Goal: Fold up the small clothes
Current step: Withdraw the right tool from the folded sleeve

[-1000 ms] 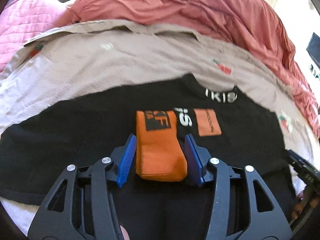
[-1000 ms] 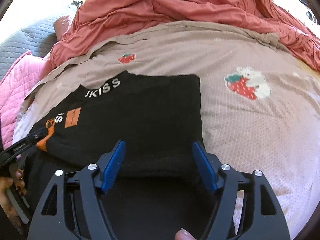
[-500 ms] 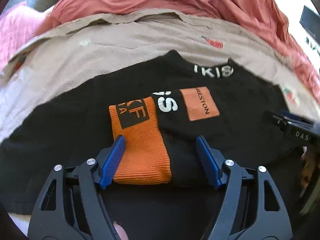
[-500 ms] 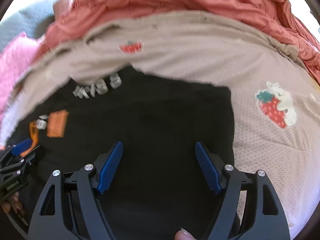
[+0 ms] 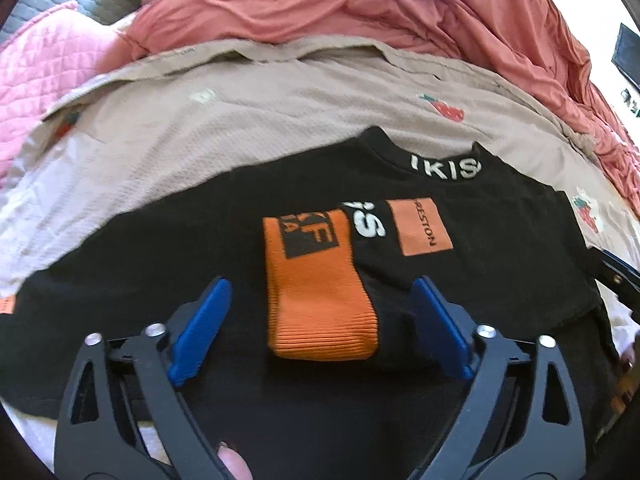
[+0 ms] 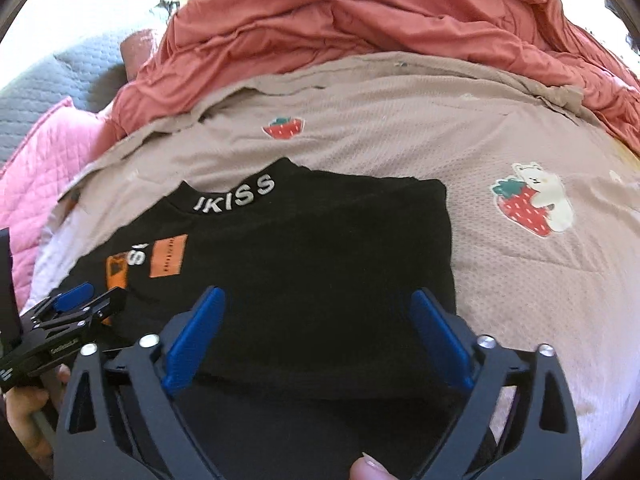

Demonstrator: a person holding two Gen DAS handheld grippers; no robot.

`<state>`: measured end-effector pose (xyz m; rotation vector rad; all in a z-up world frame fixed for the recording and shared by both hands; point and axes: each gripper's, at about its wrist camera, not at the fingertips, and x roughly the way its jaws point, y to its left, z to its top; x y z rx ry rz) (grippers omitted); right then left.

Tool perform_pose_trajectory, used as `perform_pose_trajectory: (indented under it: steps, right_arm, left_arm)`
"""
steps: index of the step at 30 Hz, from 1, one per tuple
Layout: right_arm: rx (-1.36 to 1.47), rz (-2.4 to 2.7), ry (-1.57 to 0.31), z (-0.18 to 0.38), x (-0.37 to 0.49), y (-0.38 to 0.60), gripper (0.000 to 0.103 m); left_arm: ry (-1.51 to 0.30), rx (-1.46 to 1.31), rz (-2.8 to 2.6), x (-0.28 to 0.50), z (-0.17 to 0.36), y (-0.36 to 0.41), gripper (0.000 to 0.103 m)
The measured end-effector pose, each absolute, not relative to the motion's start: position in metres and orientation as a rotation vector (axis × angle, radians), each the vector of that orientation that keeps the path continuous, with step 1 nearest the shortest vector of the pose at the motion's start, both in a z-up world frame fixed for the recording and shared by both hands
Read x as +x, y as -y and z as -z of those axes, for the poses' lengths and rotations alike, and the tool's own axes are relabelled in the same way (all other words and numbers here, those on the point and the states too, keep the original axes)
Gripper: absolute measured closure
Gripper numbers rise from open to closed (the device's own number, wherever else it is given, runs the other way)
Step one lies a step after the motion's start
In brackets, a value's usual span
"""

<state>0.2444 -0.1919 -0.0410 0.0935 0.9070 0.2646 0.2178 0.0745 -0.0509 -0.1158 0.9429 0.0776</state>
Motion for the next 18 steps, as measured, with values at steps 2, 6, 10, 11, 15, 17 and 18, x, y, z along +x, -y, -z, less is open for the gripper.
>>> perform_pose_trajectory:
  steps: [2, 6, 10, 11, 15, 17, 18]
  right_arm:
    - [0.095, -0.265, -0.9, 0.036, 0.24, 0.193, 0.007]
    - [0.103, -0.267, -0.893, 0.029, 0.229, 0.197, 0.005]
    - [0.09, -0.291, -0.896, 0.024, 0.218, 0.193, 0.005]
    - [0.079, -0.298, -0.891, 0.022, 0.215, 0.191, 0.005]
    - [0.057, -0.326, -0.878, 0.016, 0.204, 0.18, 0.005]
    - [0.063, -0.336, -0.87, 0.013, 0.201, 0.177, 0.005]
    - [0.073, -0.343, -0.864, 0.011, 0.199, 0.174, 0.005]
  left_arm:
    - [-0.923, -0.094, -0.104, 0.212, 0.044, -0.075, 0.01]
    - [-0.904, -0.072, -0.115, 0.204, 0.04, -0.076, 0.01]
    - [-0.903, -0.109, -0.134, 0.192, 0.034, -0.086, 0.01]
    - [-0.899, -0.137, -0.122, 0.188, 0.031, -0.09, 0.01]
    - [-0.889, -0.101, -0.157, 0.175, 0.021, -0.098, 0.009]
    - [-0.886, -0.061, -0.172, 0.168, 0.016, -0.1, 0.01]
    - [-0.884, -0.048, -0.18, 0.165, 0.013, -0.102, 0.01]
